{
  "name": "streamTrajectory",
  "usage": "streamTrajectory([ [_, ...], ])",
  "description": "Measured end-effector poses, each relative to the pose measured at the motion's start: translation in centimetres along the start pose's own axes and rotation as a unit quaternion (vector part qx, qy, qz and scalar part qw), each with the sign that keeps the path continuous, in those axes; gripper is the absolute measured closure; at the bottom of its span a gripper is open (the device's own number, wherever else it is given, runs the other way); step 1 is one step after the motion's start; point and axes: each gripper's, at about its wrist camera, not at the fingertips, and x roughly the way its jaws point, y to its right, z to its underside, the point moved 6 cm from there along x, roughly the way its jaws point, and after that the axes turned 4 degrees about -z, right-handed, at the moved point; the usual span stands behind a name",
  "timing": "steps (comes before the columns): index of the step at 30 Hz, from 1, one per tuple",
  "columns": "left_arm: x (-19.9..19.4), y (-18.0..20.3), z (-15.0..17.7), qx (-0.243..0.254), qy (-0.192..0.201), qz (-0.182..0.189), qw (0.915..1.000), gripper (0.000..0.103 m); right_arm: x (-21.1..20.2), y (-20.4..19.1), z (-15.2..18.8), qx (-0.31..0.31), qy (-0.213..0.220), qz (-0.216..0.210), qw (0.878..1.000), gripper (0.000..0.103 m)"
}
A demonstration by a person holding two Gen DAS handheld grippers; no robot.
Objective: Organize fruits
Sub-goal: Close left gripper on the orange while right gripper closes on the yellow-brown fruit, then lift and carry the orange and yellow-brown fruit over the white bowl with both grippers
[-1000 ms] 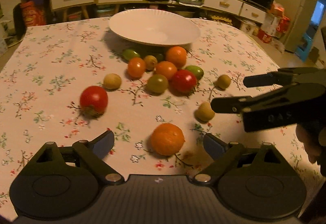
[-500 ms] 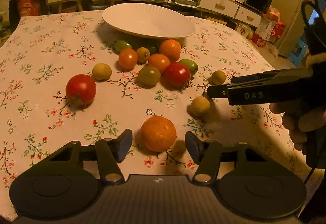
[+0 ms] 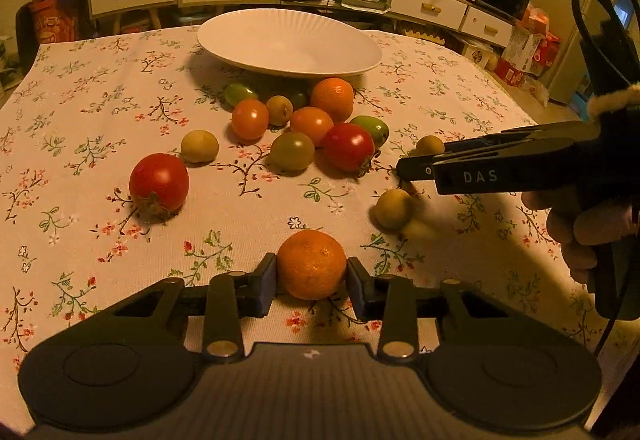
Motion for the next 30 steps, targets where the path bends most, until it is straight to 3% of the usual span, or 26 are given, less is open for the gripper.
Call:
streamTrajectory([
  [5,0.0,0.0,-0.1,0.0,-0.001,-0.001,1.0,0.079,0.1,0.1,-0.4,0.004,0.002,-0.002,1.0,0.069],
  [7,0.0,0.0,-0.1,-0.001,-0.001,-0.001,1.0,0.079,0.1,0.2,-0.5,0.008,0.001,-0.002,1.0,0.079],
  [23,0.2,0.1,-3.0,-0.019,0.016,-0.011,0.9996,0.079,-0.5,-0.4,-1.9,0.023,0.007,-0.016,1.0,0.079],
  [30,0.1,0.9,-5.4,-0.013,0.04,-0.017,0.999,0.079,-0.7,-0.4,-4.1,0.045,0.022,-0.059,0.997,0.079],
])
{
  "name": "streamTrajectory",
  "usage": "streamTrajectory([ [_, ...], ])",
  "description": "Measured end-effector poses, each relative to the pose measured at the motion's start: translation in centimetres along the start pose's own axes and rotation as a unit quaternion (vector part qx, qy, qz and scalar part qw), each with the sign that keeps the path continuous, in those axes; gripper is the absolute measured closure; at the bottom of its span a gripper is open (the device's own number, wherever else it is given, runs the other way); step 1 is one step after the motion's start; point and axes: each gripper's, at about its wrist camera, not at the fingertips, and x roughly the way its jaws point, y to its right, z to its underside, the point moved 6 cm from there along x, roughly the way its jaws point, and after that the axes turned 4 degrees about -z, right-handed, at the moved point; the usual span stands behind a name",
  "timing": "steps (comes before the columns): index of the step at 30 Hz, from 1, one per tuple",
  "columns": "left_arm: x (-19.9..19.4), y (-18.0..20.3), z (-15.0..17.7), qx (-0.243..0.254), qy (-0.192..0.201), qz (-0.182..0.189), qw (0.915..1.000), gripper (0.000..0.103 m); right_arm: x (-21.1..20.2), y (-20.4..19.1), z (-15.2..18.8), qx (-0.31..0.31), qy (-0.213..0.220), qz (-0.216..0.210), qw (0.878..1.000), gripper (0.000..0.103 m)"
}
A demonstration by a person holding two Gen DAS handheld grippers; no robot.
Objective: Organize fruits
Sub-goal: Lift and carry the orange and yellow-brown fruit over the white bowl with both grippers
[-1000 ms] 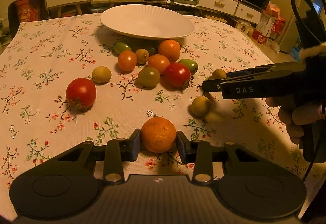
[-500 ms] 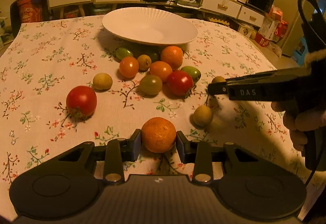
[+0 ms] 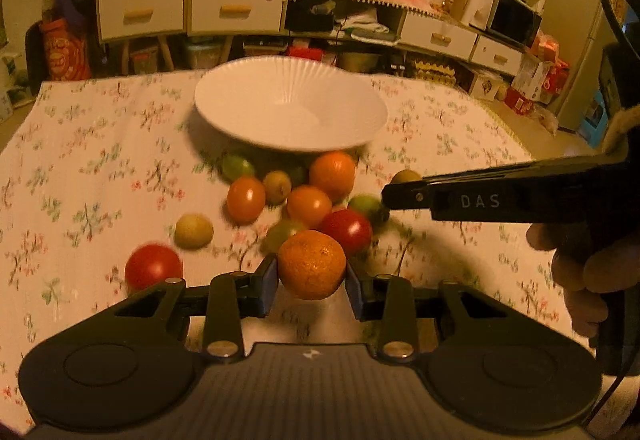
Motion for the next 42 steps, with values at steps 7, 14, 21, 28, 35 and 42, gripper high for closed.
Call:
streamTrajectory([
  [7,0.3,0.5,-3.5,-0.001,0.029,-0.001,0.9996,0.079,0.1,0.9,-2.2,0.026,0.01,-0.021,0.999,0.079],
  [14,2.8,0.6,-6.1,0.005,0.038,-0.011,0.9992,0.079,0.7,2.1,-4.8,0.016,0.029,-0.029,0.999,0.079],
  [21,5.5,0.0,-7.6,-0.007,0.034,-0.011,0.9993,0.079,3.0,3.1,-6.7,0.028,0.029,-0.026,0.999,0.079],
  [28,7.5,-0.3,-8.7,-0.005,0.037,-0.014,0.9992,0.079,5.0,3.8,-7.8,0.034,0.025,-0.02,0.999,0.079],
  [35,9.1,-0.2,-9.5,0.007,0.035,-0.019,0.9992,0.079,7.0,4.5,-8.1,0.041,0.012,-0.01,0.999,0.079],
  [42,10.6,-0.5,-9.9,0.011,0.034,-0.023,0.9991,0.079,8.0,5.0,-8.5,0.056,0.005,-0.009,0.998,0.079],
])
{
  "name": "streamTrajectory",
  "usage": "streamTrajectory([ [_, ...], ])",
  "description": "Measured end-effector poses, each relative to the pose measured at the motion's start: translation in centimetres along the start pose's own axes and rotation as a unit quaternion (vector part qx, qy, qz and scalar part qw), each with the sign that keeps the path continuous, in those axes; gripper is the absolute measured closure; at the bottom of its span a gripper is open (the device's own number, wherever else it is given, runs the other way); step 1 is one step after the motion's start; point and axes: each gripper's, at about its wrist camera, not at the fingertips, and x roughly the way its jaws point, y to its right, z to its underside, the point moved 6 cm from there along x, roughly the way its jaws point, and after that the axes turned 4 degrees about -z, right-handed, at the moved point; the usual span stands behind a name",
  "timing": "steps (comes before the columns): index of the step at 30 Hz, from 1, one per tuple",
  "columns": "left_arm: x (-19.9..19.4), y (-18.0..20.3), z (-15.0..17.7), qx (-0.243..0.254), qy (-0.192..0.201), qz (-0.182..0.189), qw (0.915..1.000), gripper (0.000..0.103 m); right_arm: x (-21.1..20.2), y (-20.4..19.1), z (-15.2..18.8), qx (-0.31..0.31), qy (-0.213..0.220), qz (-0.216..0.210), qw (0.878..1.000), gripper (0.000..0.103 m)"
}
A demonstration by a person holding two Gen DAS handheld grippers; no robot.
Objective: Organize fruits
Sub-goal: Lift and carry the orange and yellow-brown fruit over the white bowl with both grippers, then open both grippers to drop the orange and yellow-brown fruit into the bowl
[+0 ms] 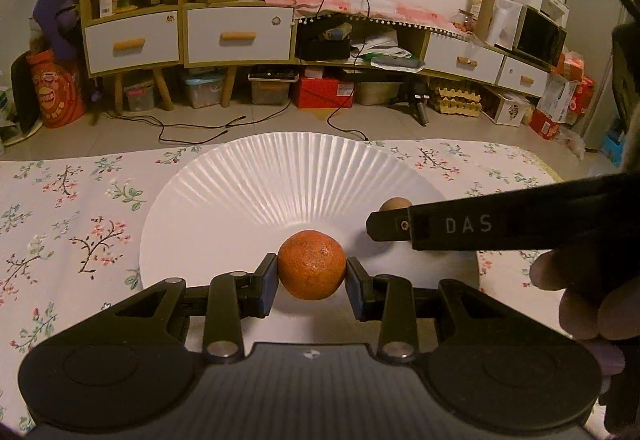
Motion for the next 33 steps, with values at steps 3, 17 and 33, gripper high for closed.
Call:
streamTrajectory([
  [3,0.5,-0.2,-0.1,0.005,0.0,-0.003,1.0,0.079,0.3,0.1,-0.3,0.004,0.001,-0.004,1.0,0.079],
  [17,2.0,-0.1,-0.4,0.025,-0.005,-0.008,0.9996,0.078,1.0,-0.5,-0.4,-0.012,-0.006,-0.002,1.0,0.079],
  [33,0.0,-0.7,-0.3,0.04,0.015,-0.001,0.9991,0.038,-1.2,-1.2,-0.6,-0.025,0.007,-0.008,1.0,0.043],
])
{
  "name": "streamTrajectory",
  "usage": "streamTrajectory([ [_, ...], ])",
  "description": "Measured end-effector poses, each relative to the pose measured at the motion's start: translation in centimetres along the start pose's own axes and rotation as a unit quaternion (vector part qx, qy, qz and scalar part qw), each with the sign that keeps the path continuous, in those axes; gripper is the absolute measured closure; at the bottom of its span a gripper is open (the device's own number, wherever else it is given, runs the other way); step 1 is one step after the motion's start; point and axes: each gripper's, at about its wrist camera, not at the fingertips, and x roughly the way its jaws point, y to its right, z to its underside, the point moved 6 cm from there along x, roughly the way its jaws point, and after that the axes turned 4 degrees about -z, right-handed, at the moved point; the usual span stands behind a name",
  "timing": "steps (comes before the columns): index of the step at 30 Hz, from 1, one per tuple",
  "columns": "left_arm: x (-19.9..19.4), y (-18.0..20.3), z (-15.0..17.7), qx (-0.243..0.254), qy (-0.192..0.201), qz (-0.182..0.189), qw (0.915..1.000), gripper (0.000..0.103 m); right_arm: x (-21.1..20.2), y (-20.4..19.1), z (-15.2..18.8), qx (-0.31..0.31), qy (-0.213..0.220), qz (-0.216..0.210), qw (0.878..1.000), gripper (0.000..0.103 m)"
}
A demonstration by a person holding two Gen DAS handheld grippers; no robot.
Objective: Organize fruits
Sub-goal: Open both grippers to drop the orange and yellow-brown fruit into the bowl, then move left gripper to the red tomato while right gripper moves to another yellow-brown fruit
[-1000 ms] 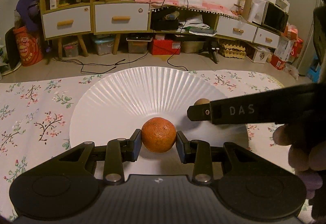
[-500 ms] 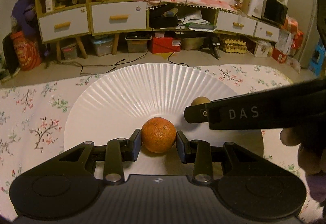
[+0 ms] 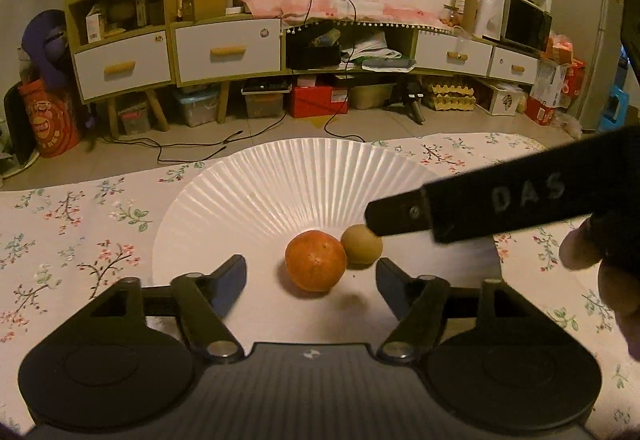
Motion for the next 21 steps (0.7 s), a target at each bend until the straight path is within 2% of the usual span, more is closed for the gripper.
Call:
streamTrajectory([
  [5,-1.5,0.0,0.1,-0.003,0.003,0.004,1.0,0.026,-1.6,-0.3,0.0,0.008,0.014,0.003,1.0,0.028],
  [7,-2.2,0.1,0.3,0.0,0.004,0.005,1.0,0.025,-2.2,-0.5,0.2,0.008,0.018,0.004,1.0,0.023],
  [15,-4.8,-0.2,1.4,0.019,-0.001,0.005,0.9998,0.019,-4.4,-1.0,1.5,0.008,0.027,0.012,1.0,0.011],
  [17,-5.3,-0.4,1.8,0.018,-0.003,0.005,0.9998,0.012,-4.8,-1.2,1.9,0.005,0.029,0.017,0.999,0.007],
  [19,-5.7,-0.6,2.2,0.018,-0.004,0.005,0.9998,0.011,-5.3,-1.5,2.4,0.001,0.031,0.02,0.999,0.001],
  [21,-6.2,-0.8,2.6,0.019,-0.007,0.007,0.9998,0.01,-5.7,-1.8,2.9,-0.005,0.033,0.021,0.999,0.0],
])
